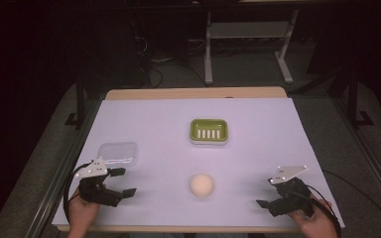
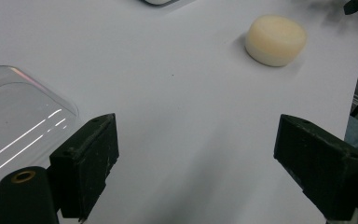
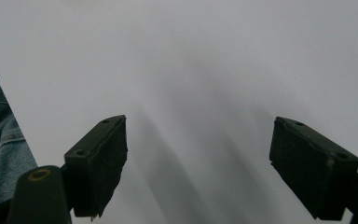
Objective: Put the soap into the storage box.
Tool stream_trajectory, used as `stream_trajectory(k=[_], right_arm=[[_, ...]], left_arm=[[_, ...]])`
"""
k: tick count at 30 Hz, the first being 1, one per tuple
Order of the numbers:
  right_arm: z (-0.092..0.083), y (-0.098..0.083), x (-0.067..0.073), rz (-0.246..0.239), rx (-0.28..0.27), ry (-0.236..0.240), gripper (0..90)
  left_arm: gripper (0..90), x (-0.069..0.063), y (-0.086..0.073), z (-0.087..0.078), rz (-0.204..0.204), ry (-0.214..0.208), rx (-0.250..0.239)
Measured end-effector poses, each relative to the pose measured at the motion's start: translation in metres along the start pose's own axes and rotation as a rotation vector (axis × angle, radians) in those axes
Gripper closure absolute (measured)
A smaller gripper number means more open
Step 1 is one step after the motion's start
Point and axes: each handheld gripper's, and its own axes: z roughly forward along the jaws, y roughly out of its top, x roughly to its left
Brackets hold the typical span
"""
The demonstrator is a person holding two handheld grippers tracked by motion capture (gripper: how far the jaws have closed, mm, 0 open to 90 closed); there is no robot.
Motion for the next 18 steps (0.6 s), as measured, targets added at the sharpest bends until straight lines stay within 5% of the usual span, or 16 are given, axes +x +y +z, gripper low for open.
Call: stream_trajectory(k=[18], right_arm=[[0.003,0.048,0.017,-0.097,0.028,0.052,15.4]], left_arm=[[13.2,0.002,-0.001,0.003,0.005,0.018,0.037]])
